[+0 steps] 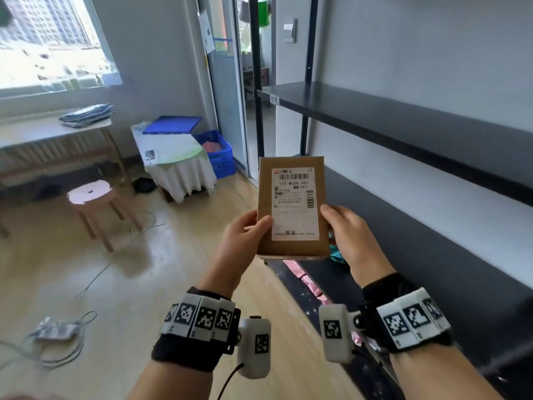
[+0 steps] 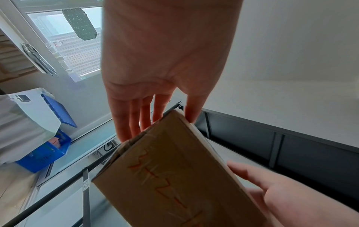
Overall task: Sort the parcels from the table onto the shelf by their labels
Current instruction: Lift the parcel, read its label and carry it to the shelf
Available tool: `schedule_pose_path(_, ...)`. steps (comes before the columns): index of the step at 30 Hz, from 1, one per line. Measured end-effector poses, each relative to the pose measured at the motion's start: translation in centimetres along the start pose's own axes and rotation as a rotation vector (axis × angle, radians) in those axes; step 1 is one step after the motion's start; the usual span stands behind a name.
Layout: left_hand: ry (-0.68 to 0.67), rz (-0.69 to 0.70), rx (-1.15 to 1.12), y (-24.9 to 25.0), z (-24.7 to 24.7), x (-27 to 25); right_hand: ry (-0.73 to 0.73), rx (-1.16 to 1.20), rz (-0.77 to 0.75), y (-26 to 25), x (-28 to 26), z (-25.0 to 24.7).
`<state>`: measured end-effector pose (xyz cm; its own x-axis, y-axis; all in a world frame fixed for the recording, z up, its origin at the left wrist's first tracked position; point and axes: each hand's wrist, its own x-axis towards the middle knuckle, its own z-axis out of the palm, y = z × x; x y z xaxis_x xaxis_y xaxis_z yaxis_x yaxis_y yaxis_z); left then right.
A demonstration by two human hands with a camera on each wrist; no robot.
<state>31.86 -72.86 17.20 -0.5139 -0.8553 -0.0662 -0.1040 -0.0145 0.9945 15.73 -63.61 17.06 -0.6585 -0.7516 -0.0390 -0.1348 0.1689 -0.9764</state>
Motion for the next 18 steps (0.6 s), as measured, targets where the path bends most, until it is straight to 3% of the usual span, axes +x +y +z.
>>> schedule_pose_path(8,0.159,-0.006,0.013,1.7,-2.9,11.7,-0.073,-0.038,-0.060,-3.1,11.8,4.3)
schedule_pose_path(14,0.146,0.039,-0.011,2.2,-5.5,19.2,-0.033,-0.025,-0.060,-4.6,18.2,8.2)
schedule_pose_path(18,0.080,0.074,-0.007,3.3,-8.0,24.8,0.077,-0.051,-0.084,-6.5,22.6,10.8)
